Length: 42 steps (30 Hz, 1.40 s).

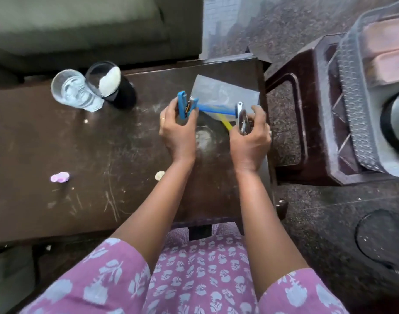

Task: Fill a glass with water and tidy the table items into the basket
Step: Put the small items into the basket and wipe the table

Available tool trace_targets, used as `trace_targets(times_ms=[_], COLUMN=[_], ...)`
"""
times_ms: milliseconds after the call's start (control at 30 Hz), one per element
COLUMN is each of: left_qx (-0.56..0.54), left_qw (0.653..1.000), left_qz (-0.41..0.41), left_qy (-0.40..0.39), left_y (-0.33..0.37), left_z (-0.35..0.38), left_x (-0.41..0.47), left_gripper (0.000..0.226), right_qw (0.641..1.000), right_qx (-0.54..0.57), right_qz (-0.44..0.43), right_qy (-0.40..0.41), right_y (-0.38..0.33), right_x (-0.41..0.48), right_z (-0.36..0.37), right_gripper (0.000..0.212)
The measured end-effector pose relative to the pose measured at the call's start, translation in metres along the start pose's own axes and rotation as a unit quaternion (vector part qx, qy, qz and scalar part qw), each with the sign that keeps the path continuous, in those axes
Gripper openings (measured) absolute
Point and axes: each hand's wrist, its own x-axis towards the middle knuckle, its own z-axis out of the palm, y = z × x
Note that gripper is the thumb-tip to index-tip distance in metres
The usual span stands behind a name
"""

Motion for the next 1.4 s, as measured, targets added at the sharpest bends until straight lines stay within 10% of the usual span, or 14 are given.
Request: trace_targets(times_ms=[267, 533, 900, 1400], left_qx=[-0.021, 0.087, 0.371, 0.435], left_qw=[0.955, 0.810, 0.598, 0.656], left_qz=[0.208, 0.422, 0.543, 0.437], left_qy=[-0.210, -0.397, -0.459, -0.435], left_y=[0.084, 0.158, 0.187, 0.178], left_z=[0.100, 0.193, 0.272, 0.280], left_x=[-0.033, -0.068, -0.117, -0.147], left_gripper=[0.043, 0.050, 0.033, 0.033], right_qw=[0.992, 0.974, 0.961, 0.943], right_qx=[-0.014, -0.053, -0.171, -0.204], right_qz=[0.023, 0.036, 0.212, 0.241], right_qy=[0.127, 0.218, -0.038, -0.107], right_y=[0.044, 0.095, 0.148, 0.171], right_x=[0.077, 0.123, 0.138, 0.157], right_z=[-0.072, -0.142, -0.177, -0.171], right_gripper=[0.051, 0.035, 0.021, 0.025])
